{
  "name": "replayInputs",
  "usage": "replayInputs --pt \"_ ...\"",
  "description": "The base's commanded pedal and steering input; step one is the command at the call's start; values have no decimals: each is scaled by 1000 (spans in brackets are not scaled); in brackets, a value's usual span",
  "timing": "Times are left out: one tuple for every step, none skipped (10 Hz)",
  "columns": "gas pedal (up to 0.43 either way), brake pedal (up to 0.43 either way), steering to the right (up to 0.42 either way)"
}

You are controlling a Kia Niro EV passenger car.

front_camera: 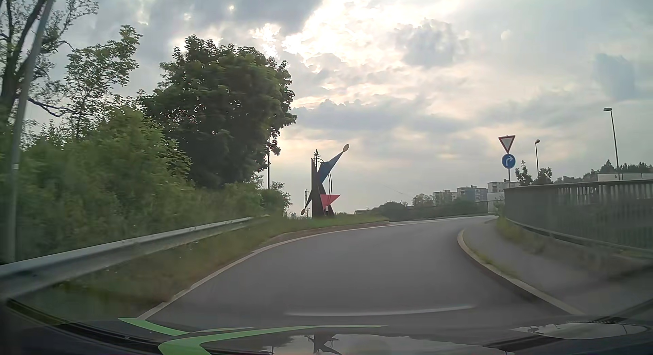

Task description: Follow the waypoints while adhering to traffic rules and regulations

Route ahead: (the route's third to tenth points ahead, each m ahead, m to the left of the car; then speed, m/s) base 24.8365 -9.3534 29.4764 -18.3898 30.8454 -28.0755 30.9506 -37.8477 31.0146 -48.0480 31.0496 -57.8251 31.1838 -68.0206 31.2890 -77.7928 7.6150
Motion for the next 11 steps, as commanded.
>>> replayInputs --pt "0 0 15" --pt "0 0 19" --pt "0 0 24" --pt "0 0 29" --pt "0 0 36" --pt "0 0 43" --pt "0 0 52" --pt "0 0 63" --pt "0 0 79" --pt "0 0 92" --pt "0 0 113"
